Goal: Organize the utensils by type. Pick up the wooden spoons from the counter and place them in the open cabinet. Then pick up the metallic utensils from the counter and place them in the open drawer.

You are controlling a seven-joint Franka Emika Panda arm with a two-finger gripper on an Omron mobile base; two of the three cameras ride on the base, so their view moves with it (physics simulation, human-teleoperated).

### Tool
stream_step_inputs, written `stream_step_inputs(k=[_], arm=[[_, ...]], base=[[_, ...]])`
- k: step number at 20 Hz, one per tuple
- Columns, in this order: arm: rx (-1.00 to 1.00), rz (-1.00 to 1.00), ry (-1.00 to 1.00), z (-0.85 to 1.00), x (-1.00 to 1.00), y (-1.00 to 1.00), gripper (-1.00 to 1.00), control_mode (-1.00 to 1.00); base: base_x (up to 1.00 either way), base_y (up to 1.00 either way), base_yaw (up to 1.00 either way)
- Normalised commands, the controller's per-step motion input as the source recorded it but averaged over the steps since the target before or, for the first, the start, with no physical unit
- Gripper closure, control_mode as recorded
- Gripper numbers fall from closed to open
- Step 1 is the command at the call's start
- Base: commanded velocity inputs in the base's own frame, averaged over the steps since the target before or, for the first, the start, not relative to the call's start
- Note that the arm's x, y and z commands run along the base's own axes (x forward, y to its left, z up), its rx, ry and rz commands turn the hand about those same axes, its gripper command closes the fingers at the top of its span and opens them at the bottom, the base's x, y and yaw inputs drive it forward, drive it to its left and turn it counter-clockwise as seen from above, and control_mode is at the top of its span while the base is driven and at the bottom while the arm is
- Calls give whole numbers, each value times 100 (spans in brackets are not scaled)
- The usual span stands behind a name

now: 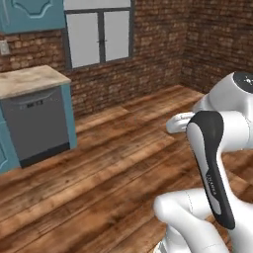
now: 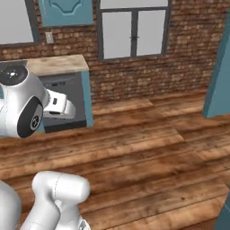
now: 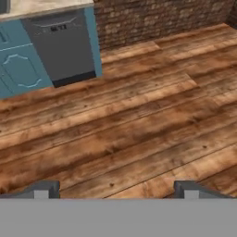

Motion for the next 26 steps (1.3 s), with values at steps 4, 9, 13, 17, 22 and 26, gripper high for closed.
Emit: stream_step_inputs(k=[4,9,13,17,22,26], arm=[[0,0,0,0,0,0,-100,100],[0,0,0,0,0,0,-100,100],[0,0,0,0,0,0,-100,100],[0,0,0,0,0,0,-100,100],[0,0,0,0,0,0,-100,100],[0,0,0,0,0,0,-100,100]], base=[[0,-91,-57],[0,-92,-58],[-2,-92,-58],[-21,-79,-58],[-29,-74,-58],[-35,-75,-56]])
